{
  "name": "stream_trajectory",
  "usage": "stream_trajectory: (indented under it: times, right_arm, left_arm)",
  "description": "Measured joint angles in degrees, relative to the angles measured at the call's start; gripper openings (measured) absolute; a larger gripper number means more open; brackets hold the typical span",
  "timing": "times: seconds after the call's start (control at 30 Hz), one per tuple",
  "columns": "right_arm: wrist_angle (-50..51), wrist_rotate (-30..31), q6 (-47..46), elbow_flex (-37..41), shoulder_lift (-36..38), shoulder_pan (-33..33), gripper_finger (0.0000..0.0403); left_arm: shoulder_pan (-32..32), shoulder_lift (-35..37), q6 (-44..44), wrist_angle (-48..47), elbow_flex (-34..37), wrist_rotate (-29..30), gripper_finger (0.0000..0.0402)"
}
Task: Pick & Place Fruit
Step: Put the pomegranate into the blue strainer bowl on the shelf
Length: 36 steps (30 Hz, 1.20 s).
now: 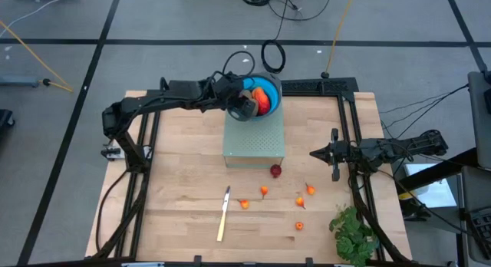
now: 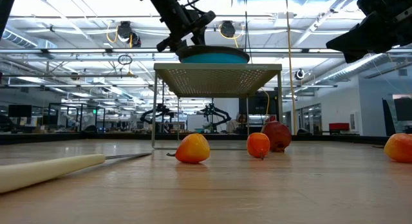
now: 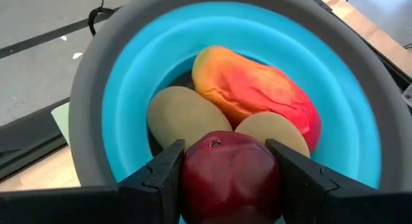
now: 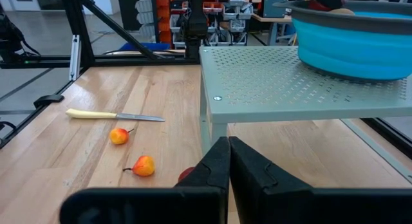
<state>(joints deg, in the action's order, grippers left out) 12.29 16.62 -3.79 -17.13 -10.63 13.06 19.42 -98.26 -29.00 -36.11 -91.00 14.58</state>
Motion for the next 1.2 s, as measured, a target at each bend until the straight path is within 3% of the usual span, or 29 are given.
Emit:
stream_trajectory:
  times: [0.3, 0.73, 1.0, 1.2]
  right_arm:
    - [0.00, 0.00, -0.02, -0.02, 0.00, 0.00, 0.0000]
    - [-0.02, -0.02, -0.02, -0.01, 0.00, 0.00, 0.0000]
    - [-1.01, -0.15, -0.02, -0.01, 0.00, 0.00, 0.0000]
    - [-1.33, -0.18, -0.02, -0.02, 0.00, 0.00, 0.0000]
  left_arm:
    - [0.02, 0.00, 0.35, 0.00, 0.00, -1.02, 0.0196]
    - [0.40, 0.00, 0.77, -0.04, -0.30, 0.91, 0.0289]
    - [0.52, -0.02, 6.10, -0.59, -6.65, 0.95, 0.0320]
    - [0.48, 0.00, 7.70, -2.36, -11.68, 0.89, 0.0321]
